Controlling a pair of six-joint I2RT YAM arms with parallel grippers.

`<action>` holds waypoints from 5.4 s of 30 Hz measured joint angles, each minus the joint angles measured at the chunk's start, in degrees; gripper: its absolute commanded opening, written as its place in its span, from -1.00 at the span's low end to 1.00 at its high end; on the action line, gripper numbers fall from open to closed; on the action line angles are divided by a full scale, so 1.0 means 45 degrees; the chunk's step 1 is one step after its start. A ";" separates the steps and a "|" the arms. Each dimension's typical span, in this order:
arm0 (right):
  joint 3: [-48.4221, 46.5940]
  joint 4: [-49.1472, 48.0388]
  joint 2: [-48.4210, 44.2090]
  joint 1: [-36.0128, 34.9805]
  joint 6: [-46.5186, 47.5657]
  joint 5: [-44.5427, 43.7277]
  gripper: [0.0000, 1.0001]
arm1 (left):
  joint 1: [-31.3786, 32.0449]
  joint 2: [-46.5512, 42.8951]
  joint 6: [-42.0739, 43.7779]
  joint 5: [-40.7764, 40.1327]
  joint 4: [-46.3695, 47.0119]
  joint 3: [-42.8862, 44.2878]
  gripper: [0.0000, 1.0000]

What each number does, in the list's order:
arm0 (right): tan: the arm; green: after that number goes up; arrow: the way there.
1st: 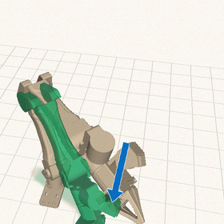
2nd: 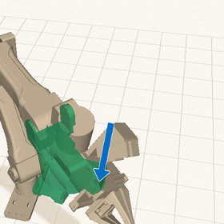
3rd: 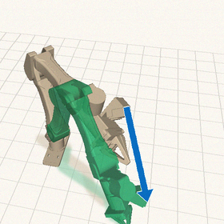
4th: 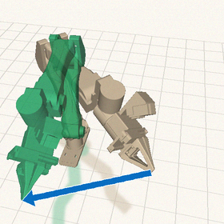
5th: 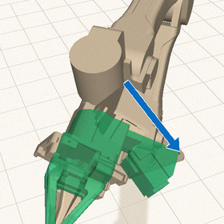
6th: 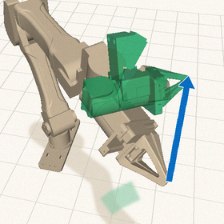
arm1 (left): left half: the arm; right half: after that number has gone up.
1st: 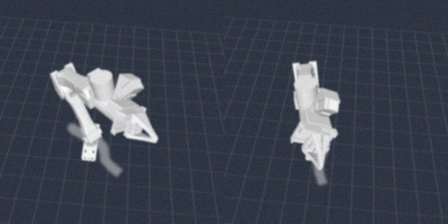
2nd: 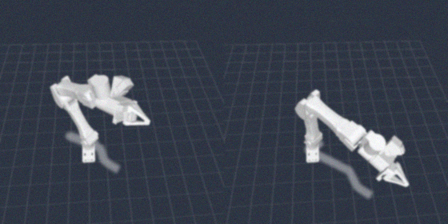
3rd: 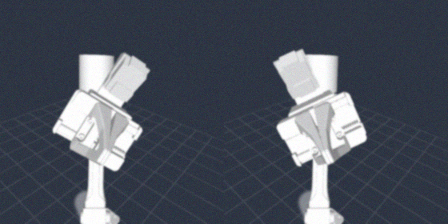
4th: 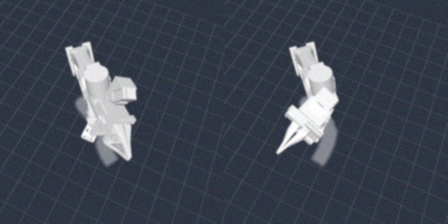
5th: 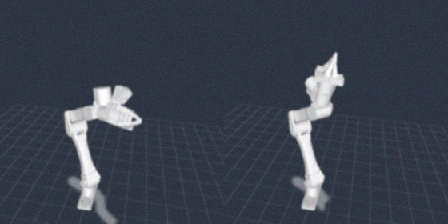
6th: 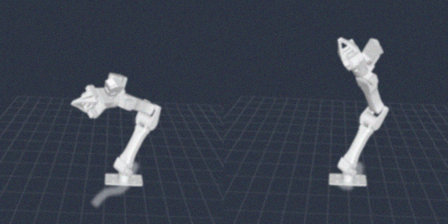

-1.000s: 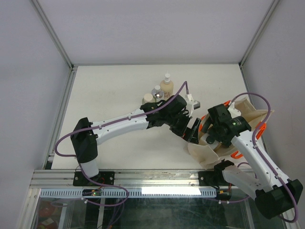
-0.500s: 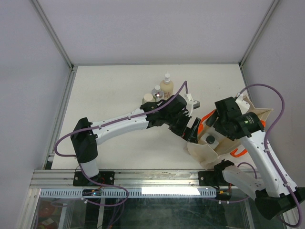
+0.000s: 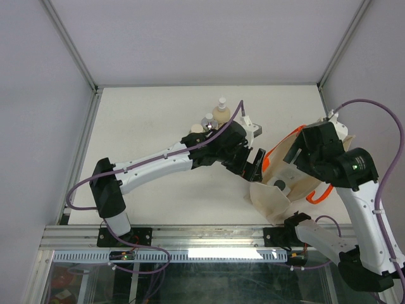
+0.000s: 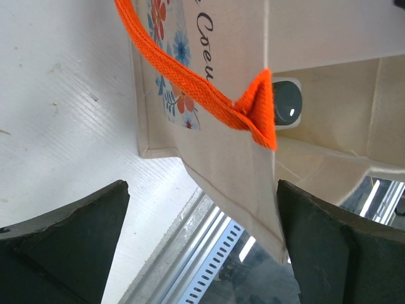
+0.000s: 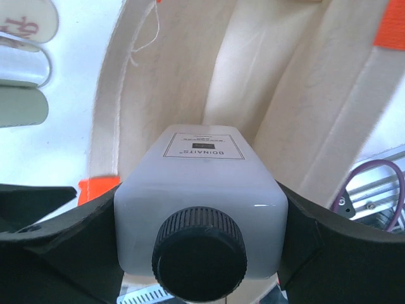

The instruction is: Take the personal care products out of the canvas bag

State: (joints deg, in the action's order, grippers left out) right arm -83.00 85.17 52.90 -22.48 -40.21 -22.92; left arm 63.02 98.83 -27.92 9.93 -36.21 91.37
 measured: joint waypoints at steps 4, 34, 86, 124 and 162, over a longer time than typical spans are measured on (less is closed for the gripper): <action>-0.1554 0.0622 0.0151 0.0000 0.0840 0.0267 -1.00 | -0.0121 -0.0631 -0.0024 -0.0568 -0.0097 0.0015 0.98; -0.6931 -0.2244 0.6125 -0.2166 0.6819 0.5440 -1.00 | -0.2312 -0.6071 -0.0126 -0.5901 -0.0699 0.0019 0.98; -0.7995 -0.7572 1.4426 -0.7072 0.7091 0.3570 0.90 | -0.2356 -0.9394 0.0073 -1.0550 -0.1685 0.0015 0.98; 0.1452 0.0583 -0.2084 -0.5498 -0.1433 -0.0675 -0.19 | -0.1229 -0.1219 -0.1258 0.1005 0.1821 -0.0335 0.98; 0.4872 -0.0724 -0.1622 -0.5474 -0.4017 0.0180 0.64 | -0.0243 -0.0073 0.0180 0.3215 0.0991 -0.2118 0.98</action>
State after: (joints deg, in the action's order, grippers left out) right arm -61.08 81.91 45.60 -47.11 -58.28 -22.11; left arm 61.93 98.50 -27.11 24.40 -31.75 81.84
